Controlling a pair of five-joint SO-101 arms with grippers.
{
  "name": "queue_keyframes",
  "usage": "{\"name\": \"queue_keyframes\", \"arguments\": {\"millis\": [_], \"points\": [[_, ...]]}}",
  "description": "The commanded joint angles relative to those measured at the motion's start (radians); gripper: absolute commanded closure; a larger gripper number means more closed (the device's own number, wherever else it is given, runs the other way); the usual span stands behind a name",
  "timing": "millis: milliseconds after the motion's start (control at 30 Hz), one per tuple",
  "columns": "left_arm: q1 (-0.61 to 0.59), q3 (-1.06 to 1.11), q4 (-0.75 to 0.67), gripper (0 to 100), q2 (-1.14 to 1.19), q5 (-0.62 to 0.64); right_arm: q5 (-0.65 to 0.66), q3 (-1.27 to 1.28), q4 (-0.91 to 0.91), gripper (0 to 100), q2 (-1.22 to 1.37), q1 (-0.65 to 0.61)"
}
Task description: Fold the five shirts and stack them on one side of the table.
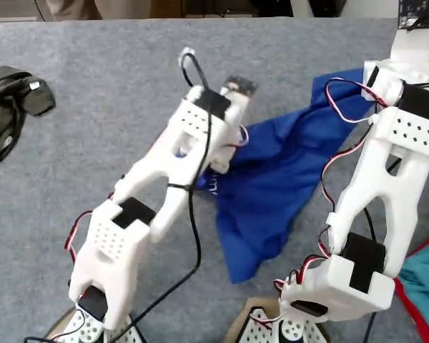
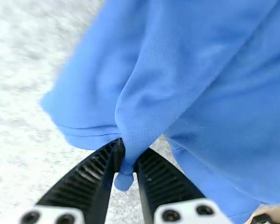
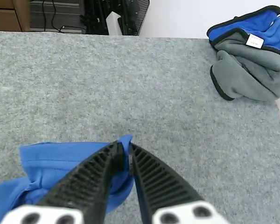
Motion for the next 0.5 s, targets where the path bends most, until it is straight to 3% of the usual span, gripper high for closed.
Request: {"name": "queue_keyframes", "arguments": {"millis": [0, 200, 467], "points": [[-0.048, -0.17, 0.041, 98, -0.071, 0.012, 0.005, -0.004, -0.023, 99.3, -0.012, 0.008], [-0.172, -0.474, 0.08, 98, -0.074, 0.02, -0.005, -0.061, -0.017, 99.3, -0.084, -0.015], [-0.258, -0.815, 0.08, 98, -0.202, 0.018, -0.204, -0.176, -0.018, 99.3, -0.323, -0.015]]}}
